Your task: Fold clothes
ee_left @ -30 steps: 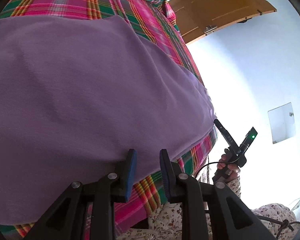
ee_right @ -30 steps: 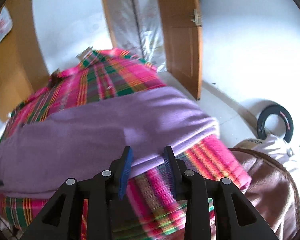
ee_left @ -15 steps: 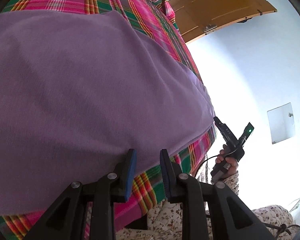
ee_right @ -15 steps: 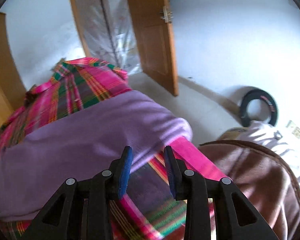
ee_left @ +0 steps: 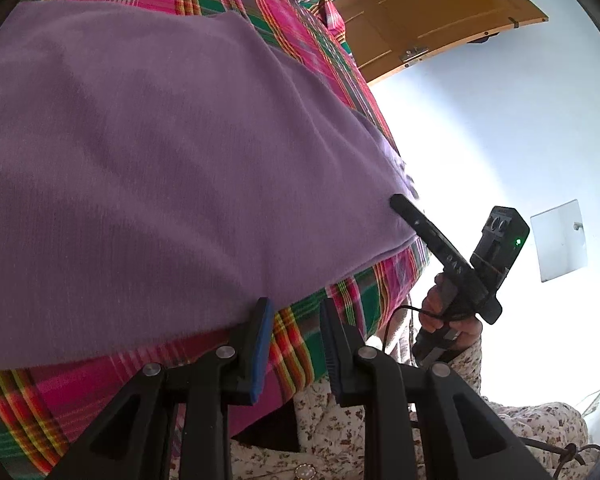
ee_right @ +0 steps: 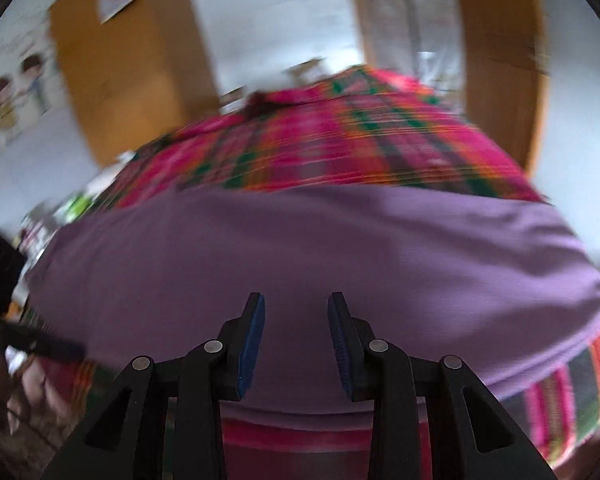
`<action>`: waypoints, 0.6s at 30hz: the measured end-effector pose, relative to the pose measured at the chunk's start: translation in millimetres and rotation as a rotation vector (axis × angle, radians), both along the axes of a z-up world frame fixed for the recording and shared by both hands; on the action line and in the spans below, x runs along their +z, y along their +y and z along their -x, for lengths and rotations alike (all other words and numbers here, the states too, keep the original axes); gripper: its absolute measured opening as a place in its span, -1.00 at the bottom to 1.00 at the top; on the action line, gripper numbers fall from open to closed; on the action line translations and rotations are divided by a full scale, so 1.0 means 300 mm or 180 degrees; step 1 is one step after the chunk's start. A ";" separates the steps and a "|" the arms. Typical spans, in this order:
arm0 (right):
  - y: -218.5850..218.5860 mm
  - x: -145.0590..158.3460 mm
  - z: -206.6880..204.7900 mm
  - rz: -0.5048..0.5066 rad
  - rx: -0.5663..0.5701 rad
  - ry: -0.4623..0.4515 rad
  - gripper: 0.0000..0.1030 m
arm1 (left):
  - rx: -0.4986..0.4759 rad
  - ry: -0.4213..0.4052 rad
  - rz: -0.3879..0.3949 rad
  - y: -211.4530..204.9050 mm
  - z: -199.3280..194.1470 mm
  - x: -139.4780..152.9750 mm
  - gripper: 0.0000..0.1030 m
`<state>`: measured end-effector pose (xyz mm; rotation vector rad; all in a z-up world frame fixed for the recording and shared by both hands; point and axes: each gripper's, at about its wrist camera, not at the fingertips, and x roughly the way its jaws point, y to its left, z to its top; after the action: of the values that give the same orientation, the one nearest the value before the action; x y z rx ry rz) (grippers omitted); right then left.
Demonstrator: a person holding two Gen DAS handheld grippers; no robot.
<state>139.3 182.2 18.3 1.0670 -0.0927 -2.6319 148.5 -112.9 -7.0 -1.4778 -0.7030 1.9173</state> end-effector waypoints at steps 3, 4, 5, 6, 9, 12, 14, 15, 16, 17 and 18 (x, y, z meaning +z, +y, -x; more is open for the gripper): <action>-0.051 -0.013 -0.038 -0.0131 0.0187 0.0011 -0.34 | 0.0009 -0.0023 -0.0062 -0.032 0.003 -0.003 -0.53; -0.065 -0.018 -0.051 -0.0185 0.0237 0.0016 -0.34 | 0.0008 -0.0022 -0.0066 -0.032 0.003 -0.003 -0.53; -0.079 -0.022 -0.064 -0.0239 0.0288 0.0021 -0.34 | 0.0001 -0.0018 -0.0062 -0.029 0.003 -0.003 -0.53; -0.092 -0.027 -0.078 -0.0295 0.0336 0.0028 -0.34 | -0.0002 -0.0014 -0.0061 -0.029 0.003 -0.003 -0.53; -0.125 -0.033 -0.132 -0.0533 0.0365 0.0115 -0.34 | 0.0005 -0.0006 -0.0075 -0.037 0.003 -0.003 -0.53; -0.141 -0.028 -0.162 -0.0664 0.0363 0.0088 -0.34 | 0.0087 0.0016 -0.0052 -0.054 -0.007 -0.003 -0.53; -0.150 -0.009 -0.175 -0.0716 0.0358 0.0108 -0.34 | 0.0178 0.0079 0.0018 -0.078 -0.022 0.009 -0.53; -0.158 0.009 -0.173 -0.0659 0.0401 0.0187 -0.34 | 0.0229 0.0123 0.0062 -0.089 -0.024 0.019 -0.53; -0.165 0.028 -0.171 -0.0604 0.0443 0.0265 -0.34 | 0.0281 0.0163 0.0097 -0.104 -0.028 0.029 -0.53; -0.178 0.042 -0.161 -0.0586 0.0458 0.0321 -0.34 | 0.0340 0.0196 0.0127 -0.122 -0.033 0.037 -0.53; -0.197 0.052 -0.144 -0.0579 0.0468 0.0357 -0.34 | 0.0411 0.0233 0.0151 -0.140 -0.037 0.048 -0.52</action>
<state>182.4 123.3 34.0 0.9388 0.2446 -2.5973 159.5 -154.8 7.4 -1.4132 -0.7401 2.0877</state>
